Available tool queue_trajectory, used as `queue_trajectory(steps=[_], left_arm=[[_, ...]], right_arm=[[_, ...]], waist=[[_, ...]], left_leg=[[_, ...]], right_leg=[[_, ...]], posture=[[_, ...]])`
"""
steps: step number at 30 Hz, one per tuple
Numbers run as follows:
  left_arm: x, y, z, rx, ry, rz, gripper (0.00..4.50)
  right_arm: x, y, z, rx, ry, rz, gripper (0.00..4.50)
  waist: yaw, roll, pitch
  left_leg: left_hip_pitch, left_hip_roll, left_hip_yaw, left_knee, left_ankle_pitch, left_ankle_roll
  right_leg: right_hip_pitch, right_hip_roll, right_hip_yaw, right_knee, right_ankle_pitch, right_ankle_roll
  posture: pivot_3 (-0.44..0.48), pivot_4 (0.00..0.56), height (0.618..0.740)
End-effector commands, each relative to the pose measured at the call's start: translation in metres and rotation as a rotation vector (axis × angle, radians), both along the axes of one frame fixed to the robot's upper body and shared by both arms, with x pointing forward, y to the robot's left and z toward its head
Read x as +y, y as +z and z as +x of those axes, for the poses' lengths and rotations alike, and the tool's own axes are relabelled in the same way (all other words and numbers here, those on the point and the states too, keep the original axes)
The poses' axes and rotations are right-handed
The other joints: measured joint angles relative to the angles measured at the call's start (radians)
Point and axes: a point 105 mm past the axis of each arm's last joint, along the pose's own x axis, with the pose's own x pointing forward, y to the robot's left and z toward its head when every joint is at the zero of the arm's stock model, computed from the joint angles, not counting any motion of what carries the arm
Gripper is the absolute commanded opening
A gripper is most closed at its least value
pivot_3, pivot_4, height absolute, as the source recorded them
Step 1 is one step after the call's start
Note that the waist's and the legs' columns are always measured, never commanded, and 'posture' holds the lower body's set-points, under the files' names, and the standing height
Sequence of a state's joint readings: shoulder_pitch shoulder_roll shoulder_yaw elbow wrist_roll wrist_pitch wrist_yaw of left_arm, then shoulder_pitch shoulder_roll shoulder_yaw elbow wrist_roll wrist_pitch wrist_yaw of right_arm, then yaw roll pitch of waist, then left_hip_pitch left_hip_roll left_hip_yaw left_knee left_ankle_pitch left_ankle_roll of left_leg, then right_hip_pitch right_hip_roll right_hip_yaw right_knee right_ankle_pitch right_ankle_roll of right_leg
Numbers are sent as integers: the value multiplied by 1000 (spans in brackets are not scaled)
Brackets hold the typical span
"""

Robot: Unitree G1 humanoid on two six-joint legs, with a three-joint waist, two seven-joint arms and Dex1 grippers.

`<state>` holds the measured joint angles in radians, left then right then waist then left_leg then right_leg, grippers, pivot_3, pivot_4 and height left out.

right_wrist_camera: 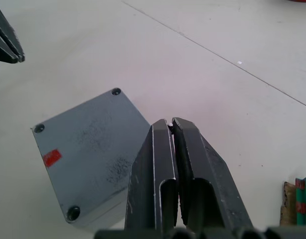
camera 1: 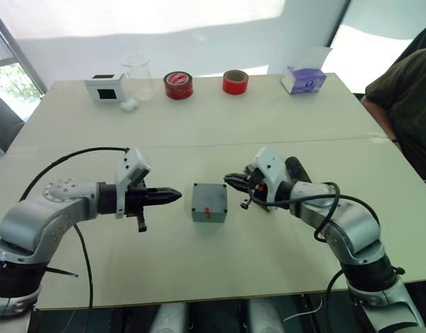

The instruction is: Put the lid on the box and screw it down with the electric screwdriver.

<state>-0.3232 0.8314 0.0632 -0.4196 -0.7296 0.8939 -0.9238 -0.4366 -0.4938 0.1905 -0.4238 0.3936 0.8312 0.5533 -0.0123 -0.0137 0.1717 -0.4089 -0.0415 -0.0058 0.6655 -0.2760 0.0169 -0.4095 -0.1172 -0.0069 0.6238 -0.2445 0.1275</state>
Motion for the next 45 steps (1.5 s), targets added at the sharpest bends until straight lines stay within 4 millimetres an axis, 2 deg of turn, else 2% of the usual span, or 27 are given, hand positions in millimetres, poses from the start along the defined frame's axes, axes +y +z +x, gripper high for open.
queue_trajectory(steps=[1, 15, 45], left_arm=[[-3, 10, -4, -41, -4, -10, 0], [-3, 8, -3, -41, -2, -4, 0], [-4, 4, -1, -42, -12, -4, 0]], right_arm=[[5, 10, 1, -55, 29, 5, 68], [3, 0, 0, -33, 32, -13, 68], [-1, 1, -5, -27, 26, -22, 68]], waist=[[0, 0, 0], [1, 0, 0], [1, 0, 0]], left_leg=[[0, 0, 0, 0, 0, 0], [0, 0, 0, 0, 0, 0], [0, 0, 0, 0, 0, 0]], right_leg=[[0, 0, 0, 0, 0, 0], [0, 0, 0, 1, 0, 0], [0, 0, 0, 1, 0, 0]], posture=[[0, 150, 740], [0, 150, 740], [0, 150, 740]])
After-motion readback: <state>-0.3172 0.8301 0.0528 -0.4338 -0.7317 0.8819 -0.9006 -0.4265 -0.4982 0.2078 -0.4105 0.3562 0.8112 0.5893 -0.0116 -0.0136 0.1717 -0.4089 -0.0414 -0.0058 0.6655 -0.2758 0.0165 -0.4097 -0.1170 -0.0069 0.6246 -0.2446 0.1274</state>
